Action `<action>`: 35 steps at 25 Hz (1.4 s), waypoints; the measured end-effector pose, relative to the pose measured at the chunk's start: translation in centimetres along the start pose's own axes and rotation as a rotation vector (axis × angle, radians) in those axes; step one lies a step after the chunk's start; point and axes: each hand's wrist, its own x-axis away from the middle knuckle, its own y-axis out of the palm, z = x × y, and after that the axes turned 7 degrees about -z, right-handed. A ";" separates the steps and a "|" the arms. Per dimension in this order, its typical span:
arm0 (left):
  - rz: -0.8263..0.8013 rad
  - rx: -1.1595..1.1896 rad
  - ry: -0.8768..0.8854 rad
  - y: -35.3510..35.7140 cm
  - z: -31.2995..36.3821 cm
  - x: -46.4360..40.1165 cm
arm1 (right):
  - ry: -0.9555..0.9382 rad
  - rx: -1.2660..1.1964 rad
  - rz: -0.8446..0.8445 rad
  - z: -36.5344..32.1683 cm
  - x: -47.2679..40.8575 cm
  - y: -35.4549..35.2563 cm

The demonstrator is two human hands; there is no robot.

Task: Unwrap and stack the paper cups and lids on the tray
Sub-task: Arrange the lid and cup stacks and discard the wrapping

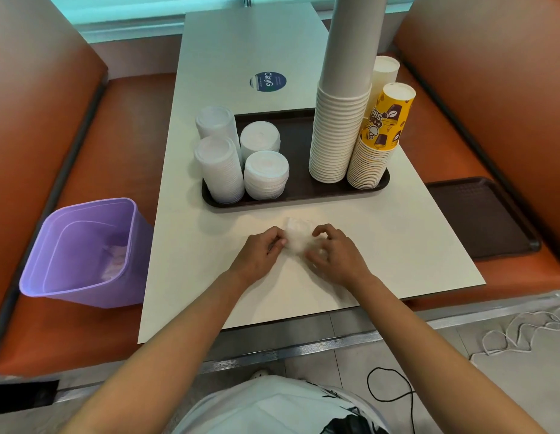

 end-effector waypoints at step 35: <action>-0.048 0.565 -0.206 -0.4 4.3 -0.7 | 0.166 -0.939 0.116 -3.1 -1.6 -1.5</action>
